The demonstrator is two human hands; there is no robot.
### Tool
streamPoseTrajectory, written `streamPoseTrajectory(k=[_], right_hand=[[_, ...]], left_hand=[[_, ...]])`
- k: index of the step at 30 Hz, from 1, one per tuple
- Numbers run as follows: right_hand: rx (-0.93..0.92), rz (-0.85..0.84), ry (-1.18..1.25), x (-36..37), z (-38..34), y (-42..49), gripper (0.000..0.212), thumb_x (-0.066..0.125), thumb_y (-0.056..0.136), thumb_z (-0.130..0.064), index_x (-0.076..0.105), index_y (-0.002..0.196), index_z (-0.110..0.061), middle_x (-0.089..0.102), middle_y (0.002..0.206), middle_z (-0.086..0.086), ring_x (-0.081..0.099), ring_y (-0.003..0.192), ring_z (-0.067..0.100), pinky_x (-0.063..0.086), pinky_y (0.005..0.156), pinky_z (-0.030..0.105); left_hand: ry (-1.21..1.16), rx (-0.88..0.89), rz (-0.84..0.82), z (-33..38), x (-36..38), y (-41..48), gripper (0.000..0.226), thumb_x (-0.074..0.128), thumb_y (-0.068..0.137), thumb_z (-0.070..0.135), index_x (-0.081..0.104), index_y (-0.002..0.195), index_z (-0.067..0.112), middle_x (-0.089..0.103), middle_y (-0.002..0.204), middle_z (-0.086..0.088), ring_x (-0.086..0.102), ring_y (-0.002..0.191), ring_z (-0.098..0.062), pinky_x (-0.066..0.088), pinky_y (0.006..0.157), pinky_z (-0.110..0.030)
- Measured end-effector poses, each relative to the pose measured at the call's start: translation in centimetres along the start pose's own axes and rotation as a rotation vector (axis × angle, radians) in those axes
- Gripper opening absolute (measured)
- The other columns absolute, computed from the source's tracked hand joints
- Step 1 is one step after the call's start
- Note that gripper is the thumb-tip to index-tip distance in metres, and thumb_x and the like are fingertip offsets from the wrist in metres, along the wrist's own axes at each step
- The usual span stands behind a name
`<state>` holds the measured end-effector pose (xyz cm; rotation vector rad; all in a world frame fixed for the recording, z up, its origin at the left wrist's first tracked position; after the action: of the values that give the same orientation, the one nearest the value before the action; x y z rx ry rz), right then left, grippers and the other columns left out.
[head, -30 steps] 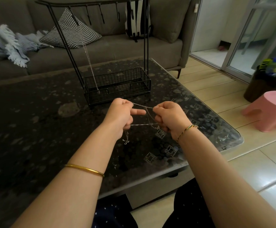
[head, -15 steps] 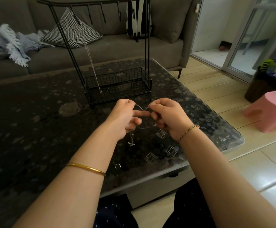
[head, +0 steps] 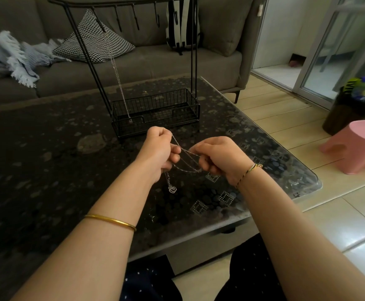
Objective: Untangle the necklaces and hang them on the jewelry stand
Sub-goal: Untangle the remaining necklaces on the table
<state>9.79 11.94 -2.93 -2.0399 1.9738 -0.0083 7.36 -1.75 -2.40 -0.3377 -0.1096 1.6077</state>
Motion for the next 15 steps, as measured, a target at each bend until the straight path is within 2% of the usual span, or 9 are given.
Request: streamPoseTrajectory(k=[5, 10, 12, 15], right_hand=[[-0.017, -0.124, -0.055, 0.63, -0.07, -0.12, 0.024, 0.057, 0.093, -0.028, 0.072, 0.091, -0.009, 0.050, 0.044, -0.003, 0.035, 0.040, 0.008, 0.029, 0.041, 0.017], [-0.046, -0.182, -0.064, 0.81, -0.43, -0.33, 0.021, 0.058, 0.093, -0.023, 0.071, 0.084, -0.009, 0.050, 0.045, -0.003, 0.035, 0.036, 0.005, 0.029, 0.036, 0.013], [-0.050, -0.157, -0.098, 0.90, -0.47, -0.37, 0.020, 0.058, 0.092, -0.020, 0.069, 0.081, -0.008, 0.052, 0.046, -0.003, 0.036, 0.035, 0.005, 0.029, 0.037, 0.013], [-0.075, -0.019, -0.096, 0.61, -0.55, -0.26, 0.017, 0.055, 0.092, -0.013, 0.065, 0.080, -0.006, 0.055, 0.051, 0.000, 0.036, 0.034, 0.005, 0.030, 0.035, 0.014]], left_hand=[[0.044, 0.069, 0.048, 0.16, -0.23, 0.00, 0.012, 0.034, 0.105, 0.026, 0.045, 0.107, 0.023, 0.056, 0.069, -0.003, 0.044, 0.045, -0.009, 0.025, 0.031, -0.015], [0.121, 0.154, 0.099, 0.41, -0.42, -0.20, 0.013, 0.033, 0.105, 0.026, 0.045, 0.108, 0.022, 0.057, 0.073, -0.003, 0.045, 0.046, -0.009, 0.031, 0.033, -0.015], [0.158, 0.199, 0.114, 0.52, -0.46, -0.33, 0.013, 0.032, 0.105, 0.024, 0.045, 0.107, 0.020, 0.058, 0.075, -0.005, 0.045, 0.046, -0.008, 0.032, 0.034, -0.013], [0.214, 0.241, 0.117, 0.55, -0.45, -0.41, 0.014, 0.031, 0.105, 0.022, 0.044, 0.102, 0.019, 0.064, 0.079, -0.006, 0.040, 0.037, -0.004, 0.029, 0.033, -0.014]])
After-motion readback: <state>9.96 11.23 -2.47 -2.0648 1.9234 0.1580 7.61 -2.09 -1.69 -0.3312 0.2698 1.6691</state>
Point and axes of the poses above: each hand's wrist, its own y-axis towards the middle knuckle, its own x-axis out of the palm, z = x × y, the point moved 3 cm from there along y, towards the middle knuckle
